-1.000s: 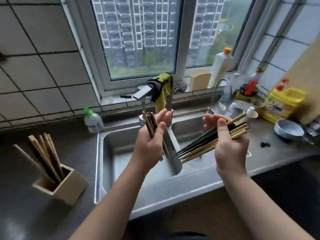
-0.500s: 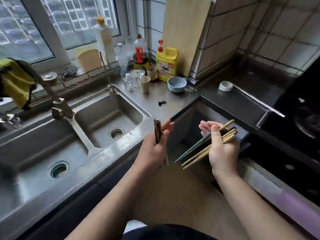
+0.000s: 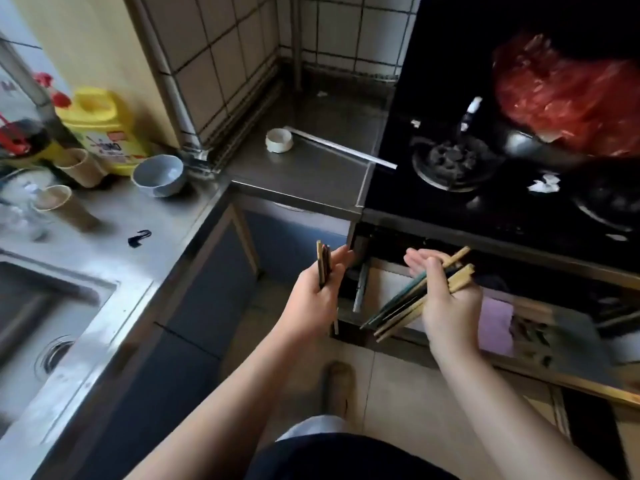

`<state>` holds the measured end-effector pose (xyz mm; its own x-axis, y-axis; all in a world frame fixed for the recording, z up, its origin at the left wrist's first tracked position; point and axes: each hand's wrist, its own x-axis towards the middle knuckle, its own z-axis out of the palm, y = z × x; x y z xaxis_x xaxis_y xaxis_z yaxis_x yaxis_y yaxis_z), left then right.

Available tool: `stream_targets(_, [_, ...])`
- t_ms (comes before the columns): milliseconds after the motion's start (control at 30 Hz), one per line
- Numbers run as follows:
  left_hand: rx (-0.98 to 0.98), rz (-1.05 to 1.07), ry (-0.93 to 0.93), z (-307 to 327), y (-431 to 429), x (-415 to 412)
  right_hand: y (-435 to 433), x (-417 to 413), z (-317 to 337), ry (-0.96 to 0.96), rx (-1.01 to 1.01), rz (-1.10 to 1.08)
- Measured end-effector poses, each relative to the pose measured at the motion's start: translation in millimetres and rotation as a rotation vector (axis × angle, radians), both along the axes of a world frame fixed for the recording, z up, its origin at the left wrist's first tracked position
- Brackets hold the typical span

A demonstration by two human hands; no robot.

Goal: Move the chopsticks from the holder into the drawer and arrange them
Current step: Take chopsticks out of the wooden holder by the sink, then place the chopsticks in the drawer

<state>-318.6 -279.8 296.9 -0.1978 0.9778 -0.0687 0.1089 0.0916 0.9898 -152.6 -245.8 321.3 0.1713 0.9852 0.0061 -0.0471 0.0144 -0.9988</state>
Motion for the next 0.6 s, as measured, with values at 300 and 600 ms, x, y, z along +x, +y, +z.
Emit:
stream_targets(300, [-0.117, -0.280, -0.016, -31.8, 132.6, 79.1, 90.9, 88.4, -24.6, -0.150, -0.089, -0.189])
stream_targets(600, [-0.280, -0.427, -0.012, -99.2, 204.8, 144.7, 145.0, 150.9, -84.8, -0.367, -0.367, -0.384])
